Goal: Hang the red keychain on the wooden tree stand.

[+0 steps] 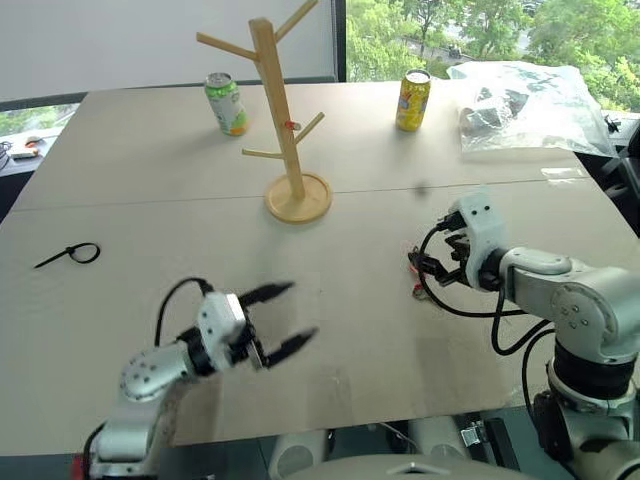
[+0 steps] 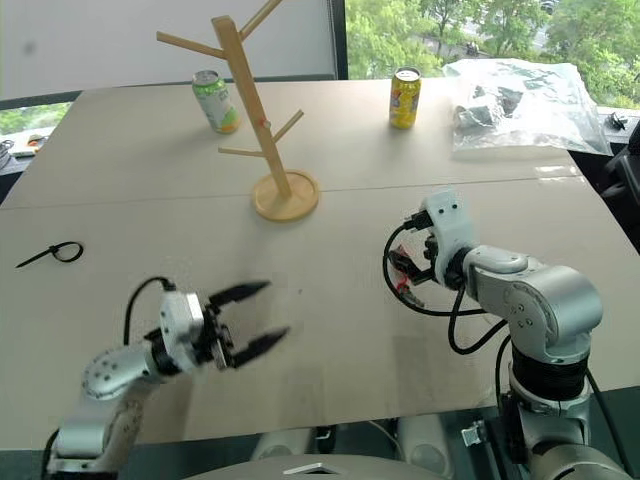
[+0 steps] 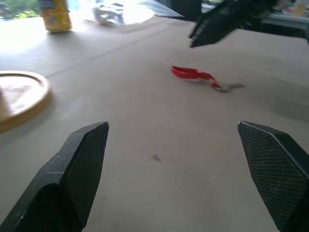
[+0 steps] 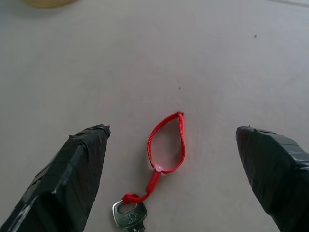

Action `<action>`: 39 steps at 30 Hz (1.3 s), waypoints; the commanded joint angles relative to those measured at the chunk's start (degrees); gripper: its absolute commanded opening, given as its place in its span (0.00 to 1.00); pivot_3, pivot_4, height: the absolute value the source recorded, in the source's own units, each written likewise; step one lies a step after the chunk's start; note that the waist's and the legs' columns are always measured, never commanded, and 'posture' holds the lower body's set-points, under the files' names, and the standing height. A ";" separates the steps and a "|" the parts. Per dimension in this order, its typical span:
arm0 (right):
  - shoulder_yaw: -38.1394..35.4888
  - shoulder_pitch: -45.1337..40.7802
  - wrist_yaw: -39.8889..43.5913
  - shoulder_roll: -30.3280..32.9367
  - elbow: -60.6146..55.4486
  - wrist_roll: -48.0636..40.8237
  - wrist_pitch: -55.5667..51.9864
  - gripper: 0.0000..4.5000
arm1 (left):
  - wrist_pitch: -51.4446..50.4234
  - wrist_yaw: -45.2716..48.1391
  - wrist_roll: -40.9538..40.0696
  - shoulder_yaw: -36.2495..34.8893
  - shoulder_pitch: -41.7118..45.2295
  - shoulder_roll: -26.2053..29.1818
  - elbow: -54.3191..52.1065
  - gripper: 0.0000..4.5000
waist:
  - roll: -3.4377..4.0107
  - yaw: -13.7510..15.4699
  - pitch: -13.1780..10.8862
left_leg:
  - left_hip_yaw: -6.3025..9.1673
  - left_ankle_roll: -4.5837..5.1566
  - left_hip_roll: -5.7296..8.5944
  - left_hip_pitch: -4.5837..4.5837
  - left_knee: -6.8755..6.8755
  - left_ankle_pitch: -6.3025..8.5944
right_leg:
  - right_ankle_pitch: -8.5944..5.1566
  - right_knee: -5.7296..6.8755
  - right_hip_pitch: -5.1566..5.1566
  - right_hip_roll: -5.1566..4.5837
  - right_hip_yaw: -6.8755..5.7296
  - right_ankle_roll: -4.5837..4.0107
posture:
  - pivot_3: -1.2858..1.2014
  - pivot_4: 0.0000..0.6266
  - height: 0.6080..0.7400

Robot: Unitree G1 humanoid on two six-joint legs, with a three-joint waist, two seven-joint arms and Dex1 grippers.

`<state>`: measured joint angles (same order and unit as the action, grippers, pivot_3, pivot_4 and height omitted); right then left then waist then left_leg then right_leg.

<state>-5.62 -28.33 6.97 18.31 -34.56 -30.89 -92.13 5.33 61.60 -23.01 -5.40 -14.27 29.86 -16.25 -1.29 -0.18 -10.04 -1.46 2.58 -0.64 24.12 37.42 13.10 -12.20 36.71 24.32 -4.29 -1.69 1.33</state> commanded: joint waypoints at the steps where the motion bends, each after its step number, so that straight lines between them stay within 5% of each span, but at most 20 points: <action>1: -1.44 0.20 -5.02 -0.52 0.54 -4.31 -0.37 1.00 | 5.34 1.66 0.63 0.88 -0.06 0.22 0.58 0.98 | 0.00 -0.01 0.00 | 0.04 0.00 -0.01 0.00 0.00 0.00 | -0.01 0.01 0.00 0.03 -0.03 0.01 | 0.52 0.24 1.00; 17: 4.72 2.76 -22.05 3.54 3.10 -24.18 -0.37 1.00 | 13.33 0.84 2.73 4.07 -0.21 -0.25 6.27 0.98 | 0.03 -0.52 0.02 | -0.02 0.02 -0.04 0.01 0.01 -0.01 | -0.13 0.01 0.01 0.39 -0.19 0.27 | 0.52 0.24 1.00; 31: 9.81 -0.92 -26.26 1.75 6.67 -22.56 -0.37 1.00 | 14.29 -1.47 3.51 4.68 -0.28 -0.72 6.58 0.98 | -0.03 -0.69 0.05 | -0.15 0.02 -0.23 -0.11 0.01 -0.01 | -0.15 0.02 -0.02 0.59 -0.08 0.30 | 0.52 0.24 1.00; 39: 10.42 -1.36 -25.13 1.75 6.71 -21.52 -0.37 0.23 | 14.78 -2.21 3.52 4.96 -0.91 -0.98 6.81 1.00 | -0.02 -0.64 0.05 | -0.20 0.01 -0.31 -0.14 -0.02 0.00 | -0.15 0.01 -0.01 0.63 -0.03 0.29 | 0.52 0.24 1.00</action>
<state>4.34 -29.25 -18.51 20.00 -27.57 -52.31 -92.13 18.60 59.62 -19.31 -0.51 -14.80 29.01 -9.41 -1.32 -0.83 -9.99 -1.67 2.60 -0.95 23.98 37.40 13.10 -12.36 36.73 24.31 -3.66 -1.72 1.62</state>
